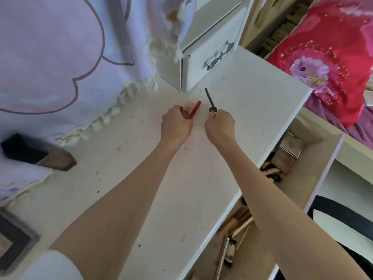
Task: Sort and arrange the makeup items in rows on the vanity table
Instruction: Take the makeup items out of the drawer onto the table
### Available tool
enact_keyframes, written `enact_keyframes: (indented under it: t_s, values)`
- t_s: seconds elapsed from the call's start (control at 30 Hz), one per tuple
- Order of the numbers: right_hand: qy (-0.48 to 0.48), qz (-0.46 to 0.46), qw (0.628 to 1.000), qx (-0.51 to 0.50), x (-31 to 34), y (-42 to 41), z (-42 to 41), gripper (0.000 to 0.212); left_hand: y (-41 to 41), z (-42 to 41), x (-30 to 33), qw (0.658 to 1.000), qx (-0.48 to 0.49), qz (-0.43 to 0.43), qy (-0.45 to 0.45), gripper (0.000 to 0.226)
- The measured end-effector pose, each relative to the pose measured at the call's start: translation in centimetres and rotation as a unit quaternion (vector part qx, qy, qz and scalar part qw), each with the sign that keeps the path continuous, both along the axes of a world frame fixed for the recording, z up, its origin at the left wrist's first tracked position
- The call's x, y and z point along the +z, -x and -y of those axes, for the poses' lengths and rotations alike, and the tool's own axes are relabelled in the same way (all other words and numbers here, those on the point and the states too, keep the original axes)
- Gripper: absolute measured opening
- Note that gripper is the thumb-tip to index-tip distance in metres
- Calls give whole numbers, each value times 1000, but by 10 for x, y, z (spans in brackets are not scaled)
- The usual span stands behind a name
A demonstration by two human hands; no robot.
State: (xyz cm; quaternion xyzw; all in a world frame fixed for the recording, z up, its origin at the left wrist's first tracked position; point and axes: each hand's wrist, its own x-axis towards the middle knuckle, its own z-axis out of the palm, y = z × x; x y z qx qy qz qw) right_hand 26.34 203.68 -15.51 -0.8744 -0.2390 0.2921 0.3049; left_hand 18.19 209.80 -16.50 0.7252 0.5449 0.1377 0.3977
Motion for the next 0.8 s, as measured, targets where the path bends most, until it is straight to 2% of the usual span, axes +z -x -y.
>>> enact_keyframes:
  t_s: [0.03,0.13,0.2,0.27,0.37,0.5,0.57,0.73,0.8]
  values:
    - [-8,-9,1000,-10,0,-4,-6,21,-9,-6,0,1000,-5,2,0,24]
    - [-43,-45,996,-57,-2,-17,-16,31,-32,-17,-1,1000,-3,28,4,27]
    - [-65,-65,992,-81,0,-24,-17,25,-41,-20,1,998,12,66,19,25]
    - [-86,-65,991,-74,1,-29,-15,25,-44,-19,1,997,3,80,19,37]
    - [-107,-12,993,-54,-6,-30,-10,26,-43,-18,-2,997,-18,80,-10,41]
    - [-131,44,987,-78,-17,-27,-1,25,-40,-17,-10,995,-50,56,-67,42]
    - [-130,59,986,-81,-20,-24,2,36,-37,-15,-12,991,-73,49,-96,42]
    - [-139,85,986,-17,-29,-19,5,31,-29,-14,-17,980,-152,1,-128,55]
    - [-142,109,984,6,-31,-20,9,31,-26,-15,-17,977,-160,-16,-137,54]
